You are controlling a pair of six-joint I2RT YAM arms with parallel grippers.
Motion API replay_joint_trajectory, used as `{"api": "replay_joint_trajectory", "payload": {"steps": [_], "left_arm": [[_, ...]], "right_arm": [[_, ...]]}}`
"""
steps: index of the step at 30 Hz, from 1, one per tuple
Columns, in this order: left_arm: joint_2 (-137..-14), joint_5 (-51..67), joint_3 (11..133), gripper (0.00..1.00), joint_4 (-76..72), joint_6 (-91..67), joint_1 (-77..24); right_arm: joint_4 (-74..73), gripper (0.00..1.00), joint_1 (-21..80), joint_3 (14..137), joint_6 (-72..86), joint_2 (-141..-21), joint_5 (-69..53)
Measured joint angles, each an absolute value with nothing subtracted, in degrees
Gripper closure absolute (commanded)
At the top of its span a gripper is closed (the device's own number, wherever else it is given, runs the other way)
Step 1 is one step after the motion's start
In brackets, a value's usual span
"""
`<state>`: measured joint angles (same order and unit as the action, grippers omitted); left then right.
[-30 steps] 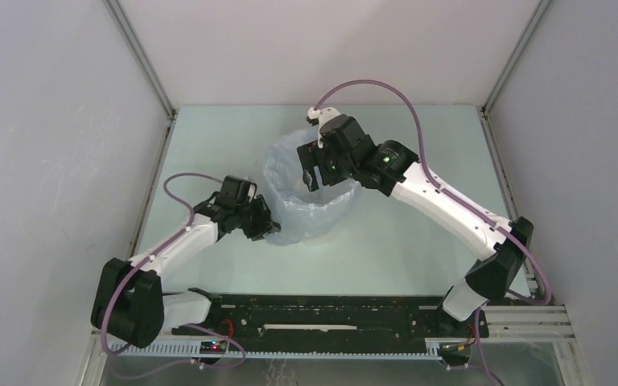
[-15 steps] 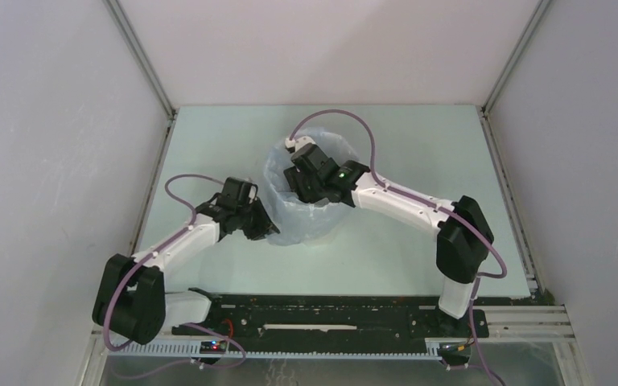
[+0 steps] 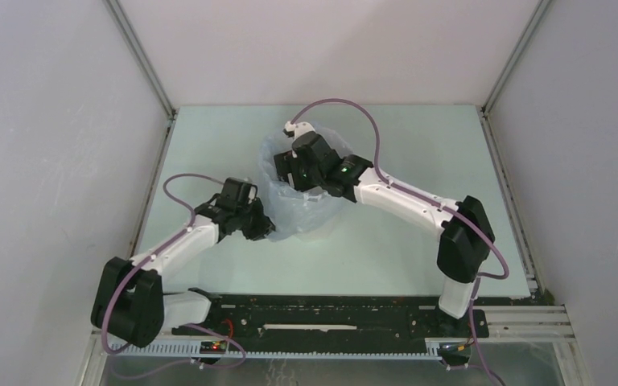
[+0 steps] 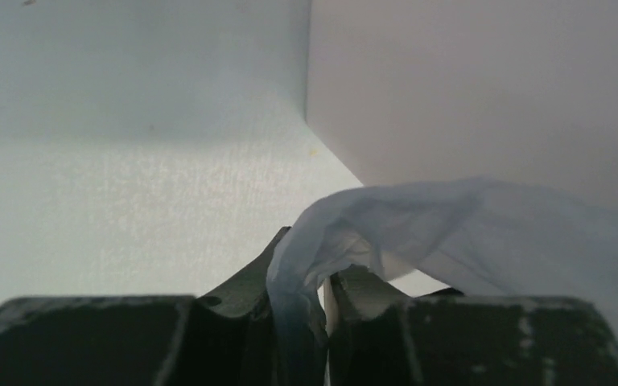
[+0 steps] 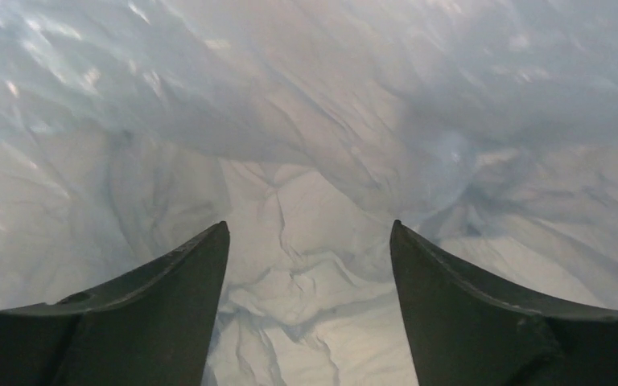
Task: Put the trash bags into the trash bin
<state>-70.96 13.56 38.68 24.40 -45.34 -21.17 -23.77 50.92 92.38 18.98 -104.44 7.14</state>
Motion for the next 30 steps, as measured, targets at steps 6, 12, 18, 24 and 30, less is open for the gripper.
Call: {"api": "replay_joint_trajectory", "payload": {"steps": [6, 12, 18, 24, 30], "left_arm": [[-62.43, 9.8, 38.68, 0.33, 31.66, -43.05, -20.25], [-50.17, 6.11, 39.18, 0.17, 39.92, -42.3, -18.59], [-42.83, 4.36, 41.69, 0.09, 46.52, -42.04, -18.55], [-38.59, 3.18, 47.97, 0.07, 50.72, -42.22, -18.55], [-39.0, 2.68, 57.3, 0.06, 51.51, -42.54, -18.55]], "right_arm": [[-34.54, 0.1, 49.69, 95.66, 16.91, -101.47, 8.01], [-43.11, 0.07, 49.58, 105.14, 15.66, -97.65, 6.72], [-48.42, 0.06, 49.67, 110.24, 15.81, -90.85, 5.1], [-52.05, 0.01, 50.52, 101.43, 16.01, -77.19, 4.36], [-48.73, 0.01, 51.37, 72.69, 18.24, -57.6, 2.61]]}}
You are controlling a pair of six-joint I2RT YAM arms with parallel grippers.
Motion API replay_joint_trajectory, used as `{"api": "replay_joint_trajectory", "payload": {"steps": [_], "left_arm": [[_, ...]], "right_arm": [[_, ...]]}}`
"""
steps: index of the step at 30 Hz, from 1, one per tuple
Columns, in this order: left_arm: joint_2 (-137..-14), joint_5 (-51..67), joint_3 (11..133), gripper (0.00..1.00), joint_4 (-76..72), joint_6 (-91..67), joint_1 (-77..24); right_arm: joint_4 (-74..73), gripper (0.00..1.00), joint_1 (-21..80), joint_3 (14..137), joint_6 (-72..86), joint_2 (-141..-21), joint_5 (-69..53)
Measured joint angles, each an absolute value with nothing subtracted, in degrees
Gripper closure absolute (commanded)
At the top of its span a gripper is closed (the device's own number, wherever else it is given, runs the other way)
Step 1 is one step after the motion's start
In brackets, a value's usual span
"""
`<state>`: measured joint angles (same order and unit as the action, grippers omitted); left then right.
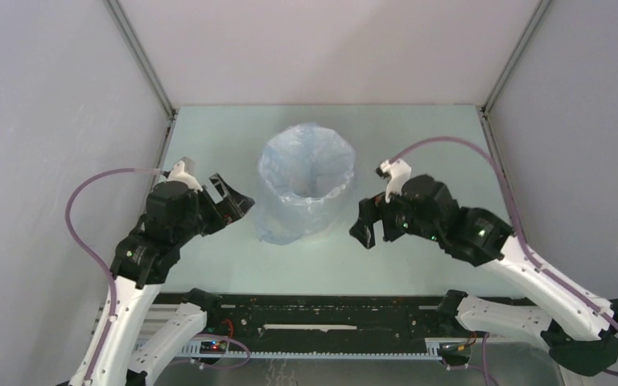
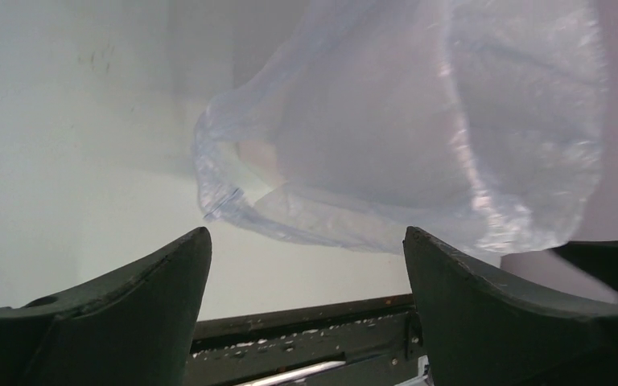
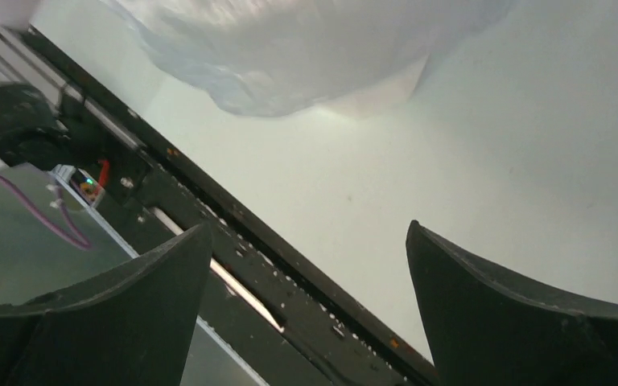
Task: Put the trash bags into the trash bin
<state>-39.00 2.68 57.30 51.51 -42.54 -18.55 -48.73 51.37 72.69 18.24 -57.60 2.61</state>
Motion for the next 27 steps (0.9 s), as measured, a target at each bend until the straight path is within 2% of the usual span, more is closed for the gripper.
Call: {"api": "replay_joint_trajectory", "payload": {"steps": [4, 10, 21, 27], "left_arm": [[-40.1, 1.85, 61.47, 0.06, 51.13, -42.59, -18.55], [-41.45, 1.67, 63.99, 0.05, 51.2, -42.61, -18.44], [-42.26, 1.61, 67.99, 0.05, 54.85, -41.87, -18.11], [-43.0, 1.69, 71.05, 0.06, 56.75, -40.49, -18.0]], "right_arm": [[-38.06, 0.01, 51.51, 55.59, 19.7, -53.56, 1.56], [-14.79, 0.01, 51.44, 41.19, 21.91, -60.66, 1.43], [19.79, 0.02, 49.25, 39.05, 27.62, -80.73, 2.83], [28.49, 0.02, 45.34, 42.87, 29.21, -93.86, 0.71]]}}
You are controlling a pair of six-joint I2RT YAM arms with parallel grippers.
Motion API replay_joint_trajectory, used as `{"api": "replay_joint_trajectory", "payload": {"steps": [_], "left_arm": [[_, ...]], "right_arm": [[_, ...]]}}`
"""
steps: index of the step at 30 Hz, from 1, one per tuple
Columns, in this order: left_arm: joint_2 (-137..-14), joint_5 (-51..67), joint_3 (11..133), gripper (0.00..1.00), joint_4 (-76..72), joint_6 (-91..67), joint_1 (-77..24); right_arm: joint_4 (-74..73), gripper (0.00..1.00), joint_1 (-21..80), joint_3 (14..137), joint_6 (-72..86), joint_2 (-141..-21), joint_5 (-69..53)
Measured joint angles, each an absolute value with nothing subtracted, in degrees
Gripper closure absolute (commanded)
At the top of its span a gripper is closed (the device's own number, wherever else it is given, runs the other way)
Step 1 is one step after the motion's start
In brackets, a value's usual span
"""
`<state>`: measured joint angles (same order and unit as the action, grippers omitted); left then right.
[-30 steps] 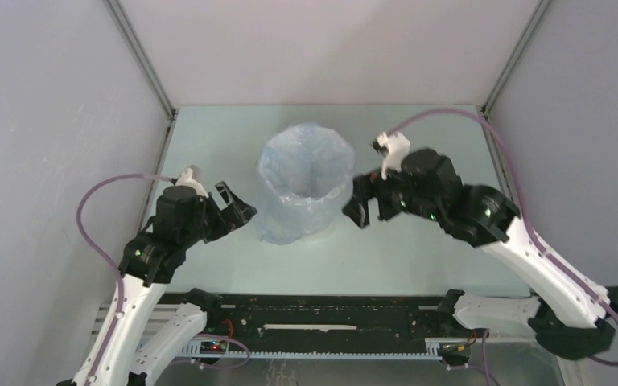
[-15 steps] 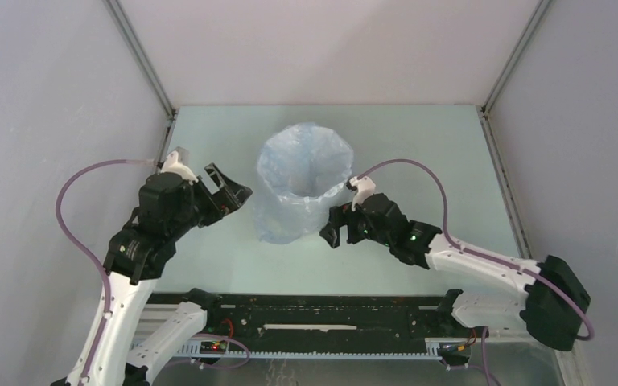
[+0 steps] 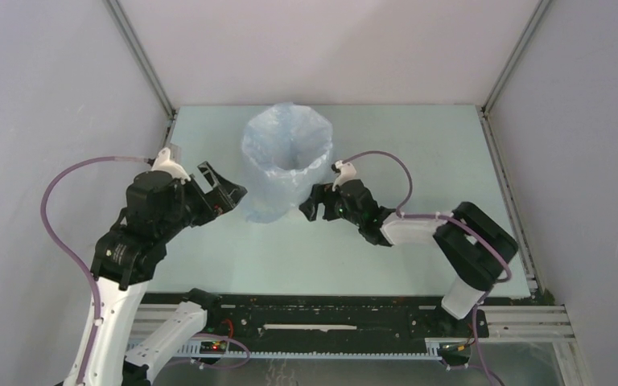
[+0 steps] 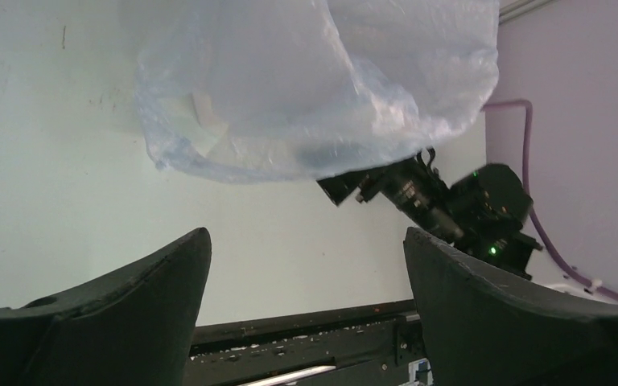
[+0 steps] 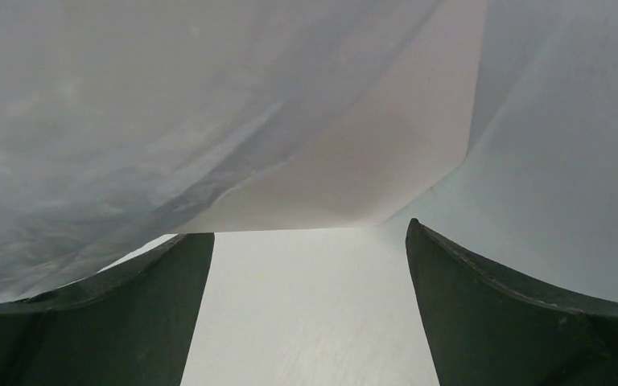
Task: Put the trash bags into the trash bin
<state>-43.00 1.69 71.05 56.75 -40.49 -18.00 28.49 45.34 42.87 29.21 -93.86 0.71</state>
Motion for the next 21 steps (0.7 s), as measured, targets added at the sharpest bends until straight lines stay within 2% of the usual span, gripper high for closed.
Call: {"api": "replay_joint_trajectory", "payload": {"steps": [4, 13, 18, 21], "left_arm": [[-43.35, 1.91, 71.99, 0.05, 57.19, -39.88, -17.91], [-43.57, 2.07, 75.05, 0.05, 58.87, -37.95, -17.85], [-42.22, 1.54, 77.67, 0.04, 58.81, -36.8, -17.85], [-41.63, 0.4, 79.4, 0.04, 58.3, -35.94, -17.85]], "right_arm": [[29.87, 0.02, 43.59, 51.99, 29.74, -102.96, -0.95], [27.68, 0.02, 41.08, 71.11, 33.17, -115.28, -2.76], [19.27, 0.01, 40.36, 72.34, 33.34, -113.21, -3.49], [8.71, 0.0, 40.4, 68.62, 32.99, -105.58, -2.98]]}}
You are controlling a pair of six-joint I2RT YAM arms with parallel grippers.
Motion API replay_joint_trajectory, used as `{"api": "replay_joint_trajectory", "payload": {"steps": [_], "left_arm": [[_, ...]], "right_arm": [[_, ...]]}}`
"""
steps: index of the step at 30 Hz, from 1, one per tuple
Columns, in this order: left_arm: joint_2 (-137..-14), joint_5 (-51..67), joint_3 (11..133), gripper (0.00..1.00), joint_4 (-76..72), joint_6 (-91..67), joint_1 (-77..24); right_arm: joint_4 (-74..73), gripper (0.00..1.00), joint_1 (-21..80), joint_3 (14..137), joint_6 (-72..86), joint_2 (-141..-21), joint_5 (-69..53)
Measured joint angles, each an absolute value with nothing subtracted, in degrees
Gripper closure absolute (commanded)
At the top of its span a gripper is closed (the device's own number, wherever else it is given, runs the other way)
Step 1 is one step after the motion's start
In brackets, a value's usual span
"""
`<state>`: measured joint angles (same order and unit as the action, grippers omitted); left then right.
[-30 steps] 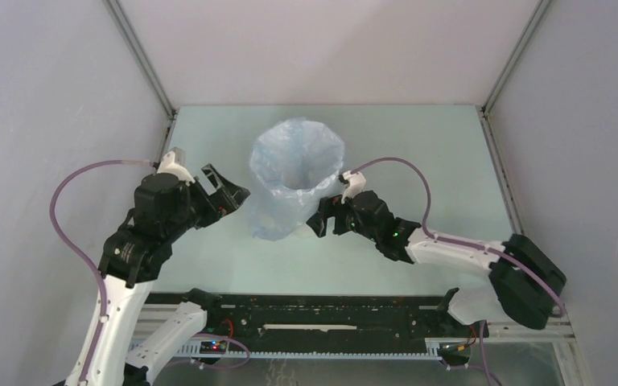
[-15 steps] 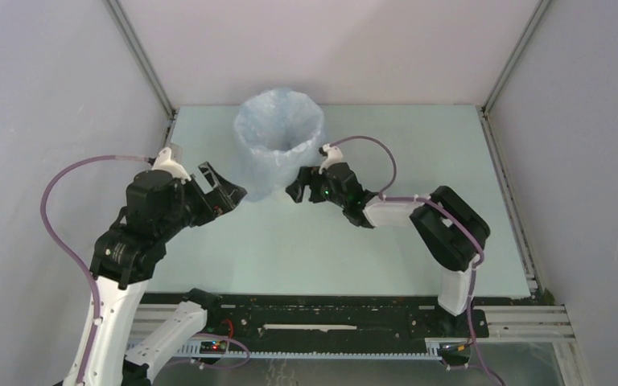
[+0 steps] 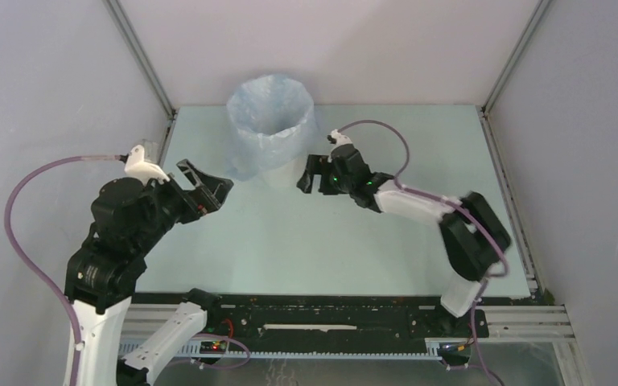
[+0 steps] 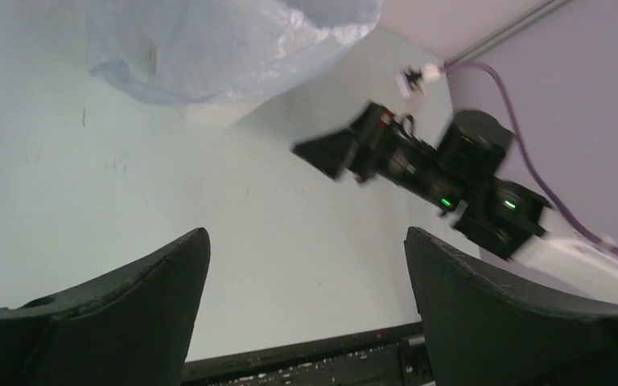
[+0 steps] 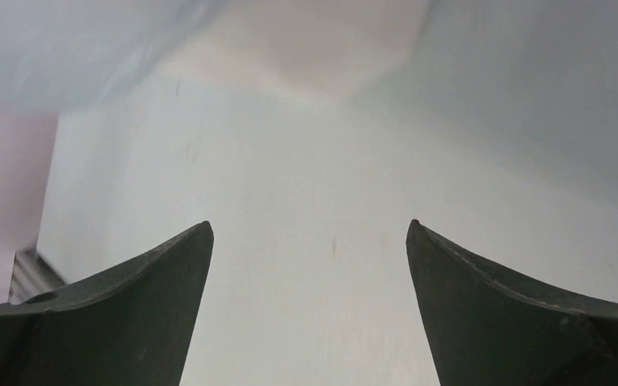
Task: Put the trash bags into the trash bin
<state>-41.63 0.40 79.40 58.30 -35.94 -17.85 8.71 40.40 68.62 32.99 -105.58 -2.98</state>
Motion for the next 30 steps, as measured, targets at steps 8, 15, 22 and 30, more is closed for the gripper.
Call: {"api": "replay_joint_trajectory", "payload": {"steps": [8, 15, 22, 30], "left_arm": [[-42.06, -2.74, 87.53, 0.03, 57.08, -34.41, -17.85], [-42.52, -3.36, 95.04, 0.02, 54.37, -33.85, -17.8], [-42.57, -4.08, 97.76, 0.02, 51.13, -33.98, -17.8], [-42.52, -4.36, 97.76, 0.02, 50.98, -34.13, -17.8]], "right_arm": [[-29.32, 0.0, 41.01, 67.26, 30.04, -66.67, 5.69], [-59.27, 0.0, 39.51, 86.13, 29.43, -46.04, 13.43], [-75.33, 0.0, 39.48, 113.3, 28.56, -45.91, 16.62], [-79.11, 0.0, 39.48, 119.15, 27.7, -46.87, 16.51]]}}
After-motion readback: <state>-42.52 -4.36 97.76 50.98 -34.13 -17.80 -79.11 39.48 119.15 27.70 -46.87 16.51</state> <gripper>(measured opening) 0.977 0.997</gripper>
